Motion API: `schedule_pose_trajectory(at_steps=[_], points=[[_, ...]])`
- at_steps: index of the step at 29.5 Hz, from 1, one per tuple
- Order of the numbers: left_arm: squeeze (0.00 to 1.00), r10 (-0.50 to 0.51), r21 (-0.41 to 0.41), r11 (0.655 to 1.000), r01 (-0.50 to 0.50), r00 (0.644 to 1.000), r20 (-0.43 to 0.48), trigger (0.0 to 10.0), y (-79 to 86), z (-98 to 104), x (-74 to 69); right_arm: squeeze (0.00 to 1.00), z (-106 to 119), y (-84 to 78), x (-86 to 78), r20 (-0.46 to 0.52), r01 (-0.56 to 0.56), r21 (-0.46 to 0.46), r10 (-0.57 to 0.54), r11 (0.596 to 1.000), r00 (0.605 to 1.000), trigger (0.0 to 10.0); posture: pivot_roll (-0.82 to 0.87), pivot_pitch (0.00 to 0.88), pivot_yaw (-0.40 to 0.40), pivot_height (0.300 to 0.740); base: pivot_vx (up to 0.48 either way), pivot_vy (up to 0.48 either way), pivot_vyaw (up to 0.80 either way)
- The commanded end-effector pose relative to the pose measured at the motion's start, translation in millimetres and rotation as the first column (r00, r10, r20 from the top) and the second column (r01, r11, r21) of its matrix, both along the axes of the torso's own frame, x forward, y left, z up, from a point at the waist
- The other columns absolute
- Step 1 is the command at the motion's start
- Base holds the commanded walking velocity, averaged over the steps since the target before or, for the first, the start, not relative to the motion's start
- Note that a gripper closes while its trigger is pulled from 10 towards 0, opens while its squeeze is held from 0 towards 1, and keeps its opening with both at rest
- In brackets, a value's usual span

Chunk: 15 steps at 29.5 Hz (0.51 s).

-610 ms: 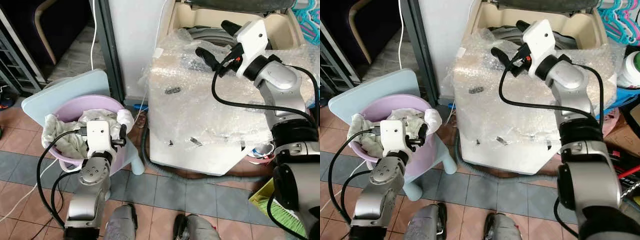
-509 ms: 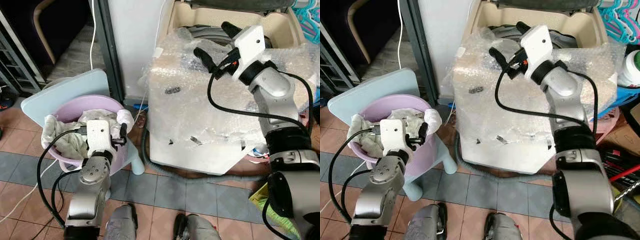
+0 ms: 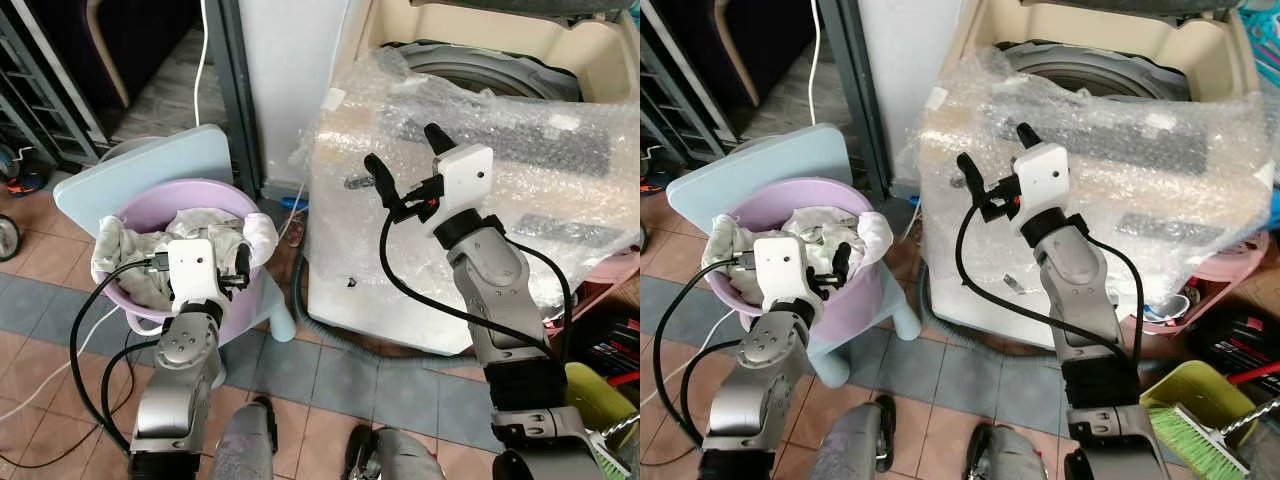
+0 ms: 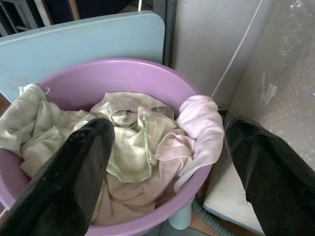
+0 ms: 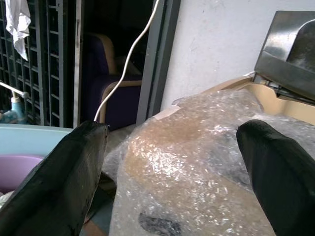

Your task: Clothes washing

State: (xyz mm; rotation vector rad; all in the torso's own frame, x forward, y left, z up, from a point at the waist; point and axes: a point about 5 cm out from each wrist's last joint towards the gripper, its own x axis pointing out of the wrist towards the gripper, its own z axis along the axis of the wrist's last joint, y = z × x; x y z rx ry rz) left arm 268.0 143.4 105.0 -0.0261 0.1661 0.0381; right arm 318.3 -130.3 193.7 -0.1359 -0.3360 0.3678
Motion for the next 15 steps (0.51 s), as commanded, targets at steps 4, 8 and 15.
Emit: schedule_pose_trajectory(at_steps=[4, 8, 15], points=[[0.0, -0.015, -0.001, 1.0, 0.015, 1.0, -0.006, 10.0, -2.8, -0.1, 1.7, 1.0, 0.3, -0.2, -9.2, -0.023, 0.03, 0.013, -0.03, 0.999, 0.999, 10.0, 0.02, 0.162, 0.016, 0.74, 0.0, 0.48, 0.8], [0.0, -0.013, -0.002, 1.0, 0.013, 1.0, -0.003, 10.0, -3.6, 0.6, 1.3, 1.0, -0.7, 3.0, -13.7, -0.046, 0.031, 0.019, -0.031, 0.999, 0.998, 10.0, 0.03, 0.156, 0.008, 0.74, 0.0, 0.457, 0.8], [0.0, 0.015, 0.003, 1.0, -0.015, 1.0, 0.003, 10.0, -1.8, 0.3, 0.3, 1.0, -2.3, 11.0, -17.9, -0.079, 0.009, 0.039, -0.006, 0.999, 0.997, 10.0, 0.02, 0.152, 0.004, 0.74, 0.0, 0.0, 0.8]])
